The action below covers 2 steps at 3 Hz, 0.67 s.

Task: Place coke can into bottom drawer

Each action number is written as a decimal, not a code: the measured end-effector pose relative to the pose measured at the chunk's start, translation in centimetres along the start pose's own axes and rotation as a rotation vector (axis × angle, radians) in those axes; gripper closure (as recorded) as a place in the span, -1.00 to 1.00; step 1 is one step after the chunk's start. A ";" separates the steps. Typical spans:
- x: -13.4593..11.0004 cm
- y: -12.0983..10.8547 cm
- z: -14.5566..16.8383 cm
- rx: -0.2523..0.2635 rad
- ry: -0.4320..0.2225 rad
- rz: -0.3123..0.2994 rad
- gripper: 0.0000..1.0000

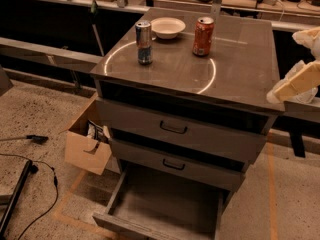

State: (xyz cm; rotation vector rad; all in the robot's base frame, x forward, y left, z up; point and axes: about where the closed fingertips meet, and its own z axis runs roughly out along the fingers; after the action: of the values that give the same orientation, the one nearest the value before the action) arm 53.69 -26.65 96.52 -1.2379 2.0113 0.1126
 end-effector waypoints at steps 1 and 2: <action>0.4 -3.3 2.7 0.039 -0.159 0.098 -1.00; 1.0 -6.4 5.7 0.088 -0.274 0.154 -1.00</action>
Offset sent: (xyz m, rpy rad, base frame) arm 0.1353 -0.0366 -0.0454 0.4086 -0.2681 -0.1534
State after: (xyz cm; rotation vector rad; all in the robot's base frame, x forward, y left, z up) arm 61.66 -28.23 93.74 -0.9563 1.8486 0.2517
